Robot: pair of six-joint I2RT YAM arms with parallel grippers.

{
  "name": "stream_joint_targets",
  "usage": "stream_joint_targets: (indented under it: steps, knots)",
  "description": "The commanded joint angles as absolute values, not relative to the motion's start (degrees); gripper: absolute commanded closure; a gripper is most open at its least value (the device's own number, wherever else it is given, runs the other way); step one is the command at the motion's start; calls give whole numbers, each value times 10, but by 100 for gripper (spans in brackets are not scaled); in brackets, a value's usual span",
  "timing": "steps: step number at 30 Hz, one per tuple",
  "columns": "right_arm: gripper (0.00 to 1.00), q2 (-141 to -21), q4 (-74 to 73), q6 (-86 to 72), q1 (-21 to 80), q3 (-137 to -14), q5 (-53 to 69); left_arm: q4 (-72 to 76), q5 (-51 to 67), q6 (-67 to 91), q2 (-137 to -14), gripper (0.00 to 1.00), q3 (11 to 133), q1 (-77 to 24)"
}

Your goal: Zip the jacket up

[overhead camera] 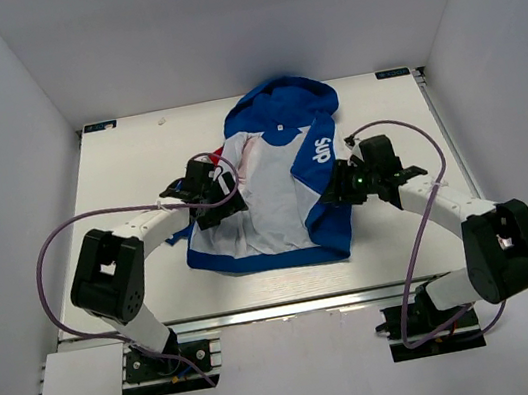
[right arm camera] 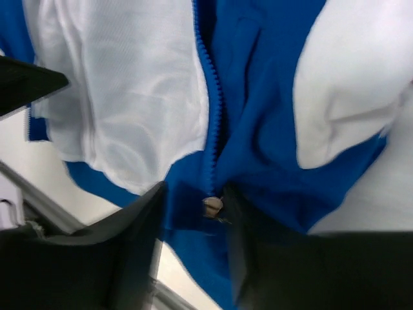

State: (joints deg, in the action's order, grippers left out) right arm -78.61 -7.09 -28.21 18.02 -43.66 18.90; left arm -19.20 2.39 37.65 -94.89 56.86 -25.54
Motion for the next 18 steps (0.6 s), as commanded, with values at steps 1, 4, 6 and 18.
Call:
stream_joint_targets:
  steps: [1, 4, 6, 18]
  knots:
    - [60, -773, -27, -276, 180, -434, 229, -189, 31, 370, -928, 2, 582, -252]
    - [93, -763, -43, -276, 180, -439, 207, -188, 26, 373, -917, 2, 575, -252]
    - [100, -756, -56, -269, 180, -443, 195, -188, 20, 374, -911, 2, 569, -252]
    - [100, -764, -144, -164, 339, -574, 140, -269, -38, 391, -858, 2, 605, -252]
